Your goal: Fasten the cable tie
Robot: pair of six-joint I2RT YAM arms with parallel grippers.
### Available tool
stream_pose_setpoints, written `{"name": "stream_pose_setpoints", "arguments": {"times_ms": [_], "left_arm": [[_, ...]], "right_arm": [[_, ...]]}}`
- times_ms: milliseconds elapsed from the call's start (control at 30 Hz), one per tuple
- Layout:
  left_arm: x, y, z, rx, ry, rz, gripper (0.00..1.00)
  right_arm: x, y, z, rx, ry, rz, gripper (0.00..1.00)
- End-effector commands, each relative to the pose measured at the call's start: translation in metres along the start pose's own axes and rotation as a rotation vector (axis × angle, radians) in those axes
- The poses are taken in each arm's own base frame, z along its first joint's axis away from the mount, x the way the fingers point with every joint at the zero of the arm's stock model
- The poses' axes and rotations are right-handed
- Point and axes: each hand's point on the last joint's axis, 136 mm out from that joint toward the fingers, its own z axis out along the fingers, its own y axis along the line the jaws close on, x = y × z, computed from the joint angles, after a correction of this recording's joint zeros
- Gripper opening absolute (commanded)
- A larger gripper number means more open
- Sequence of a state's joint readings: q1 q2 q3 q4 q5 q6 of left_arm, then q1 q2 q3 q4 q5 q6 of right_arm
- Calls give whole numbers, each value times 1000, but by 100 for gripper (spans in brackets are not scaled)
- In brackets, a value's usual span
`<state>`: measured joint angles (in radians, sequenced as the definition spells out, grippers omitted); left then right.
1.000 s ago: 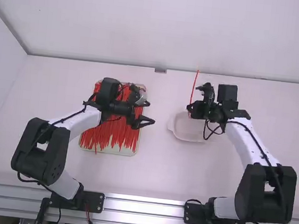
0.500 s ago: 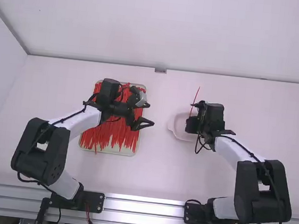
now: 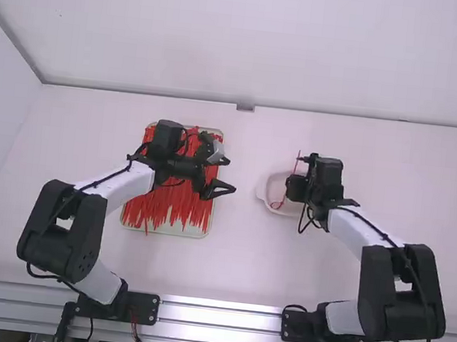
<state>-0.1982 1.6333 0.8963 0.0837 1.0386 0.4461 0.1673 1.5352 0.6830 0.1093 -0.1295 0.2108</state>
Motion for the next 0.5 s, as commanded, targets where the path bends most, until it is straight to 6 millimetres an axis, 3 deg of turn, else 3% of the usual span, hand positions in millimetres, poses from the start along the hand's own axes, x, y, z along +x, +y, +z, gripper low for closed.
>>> {"name": "stream_pose_setpoints", "arguments": {"times_ms": [0, 100, 133, 467], "left_arm": [[3, -5, 0, 26, -4, -10, 99], [-3, -5, -2, 18, -15, -96, 99], [-7, -5, -4, 7, -17, -129, 99], [-22, -14, -24, -95, 11, -136, 99]], "right_arm": [[-4, 3, -5, -31, -13, 8, 64], [-6, 11, -11, -97, -10, 18, 78], [-8, 16, -17, -129, -14, 22, 99], [-19, 40, -73, -194, -41, 1, 98]]}}
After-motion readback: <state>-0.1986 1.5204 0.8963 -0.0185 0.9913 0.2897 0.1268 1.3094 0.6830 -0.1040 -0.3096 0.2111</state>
